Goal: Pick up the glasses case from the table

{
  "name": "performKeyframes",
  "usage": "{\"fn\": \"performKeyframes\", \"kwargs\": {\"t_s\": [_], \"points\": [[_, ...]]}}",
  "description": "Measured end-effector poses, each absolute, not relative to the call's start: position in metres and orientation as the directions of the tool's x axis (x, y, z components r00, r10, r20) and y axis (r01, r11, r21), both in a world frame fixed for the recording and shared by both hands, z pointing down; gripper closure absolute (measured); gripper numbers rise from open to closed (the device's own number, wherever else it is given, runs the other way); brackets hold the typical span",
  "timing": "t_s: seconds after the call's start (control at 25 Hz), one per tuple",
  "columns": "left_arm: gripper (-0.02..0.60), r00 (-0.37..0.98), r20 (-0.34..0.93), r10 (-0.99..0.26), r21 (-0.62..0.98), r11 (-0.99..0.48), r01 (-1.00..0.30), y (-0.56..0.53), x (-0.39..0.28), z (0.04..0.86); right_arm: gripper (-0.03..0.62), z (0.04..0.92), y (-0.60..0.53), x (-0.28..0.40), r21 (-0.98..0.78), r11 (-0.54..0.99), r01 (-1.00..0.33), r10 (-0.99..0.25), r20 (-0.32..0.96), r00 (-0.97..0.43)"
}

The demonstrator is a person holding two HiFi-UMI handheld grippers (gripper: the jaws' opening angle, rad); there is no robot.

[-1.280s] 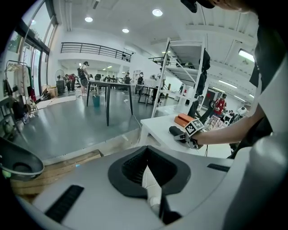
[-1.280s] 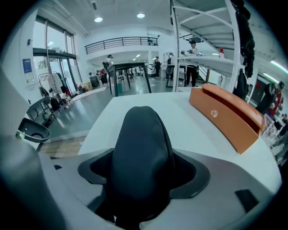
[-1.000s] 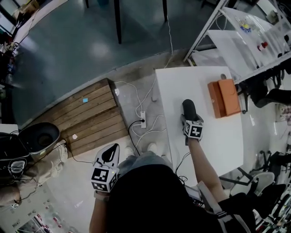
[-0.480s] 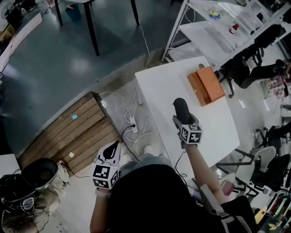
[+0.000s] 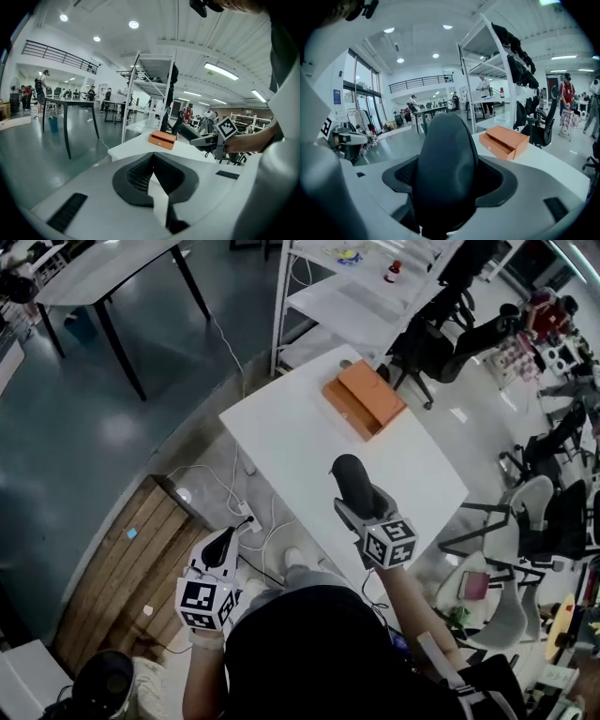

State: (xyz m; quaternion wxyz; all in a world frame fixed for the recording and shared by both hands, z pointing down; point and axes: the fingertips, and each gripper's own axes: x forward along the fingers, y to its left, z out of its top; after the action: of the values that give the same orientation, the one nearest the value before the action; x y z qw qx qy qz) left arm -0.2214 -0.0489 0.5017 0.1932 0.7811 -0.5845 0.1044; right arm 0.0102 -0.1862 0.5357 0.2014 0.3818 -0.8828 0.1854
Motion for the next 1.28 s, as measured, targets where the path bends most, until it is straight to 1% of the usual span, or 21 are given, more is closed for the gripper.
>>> {"fn": "performKeyframes", "kwargs": {"t_s": [0.36,0.64,0.84,1.28], "points": [[0.563,0.447,0.327,-0.833,0.152,-0.42,-0.895,-0.075,-0.184,0.469,0.217,0.476,-0.124,0.032,-0.146,0.619,-0.771,-0.674,0.405,-0.618],[0.563,0.531,0.302,-0.792,0.14,-0.514,-0.846,-0.081,-0.156,0.46,0.217,0.458,-0.089,0.039,-0.146,0.612,-0.777,-0.696,0.367,-0.618],[0.563,0.56,0.297,-0.773,0.138,-0.546,-0.827,-0.082,-0.138,0.456,0.217,0.456,-0.079,0.047,-0.129,0.614,-0.779,-0.702,0.362,-0.614],[0.563,0.561,0.308,-0.768,0.125,-0.552,-0.824,-0.086,-0.122,0.453,0.218,0.458,-0.084,0.062,-0.125,0.61,-0.783,-0.709,0.356,-0.609]]}}
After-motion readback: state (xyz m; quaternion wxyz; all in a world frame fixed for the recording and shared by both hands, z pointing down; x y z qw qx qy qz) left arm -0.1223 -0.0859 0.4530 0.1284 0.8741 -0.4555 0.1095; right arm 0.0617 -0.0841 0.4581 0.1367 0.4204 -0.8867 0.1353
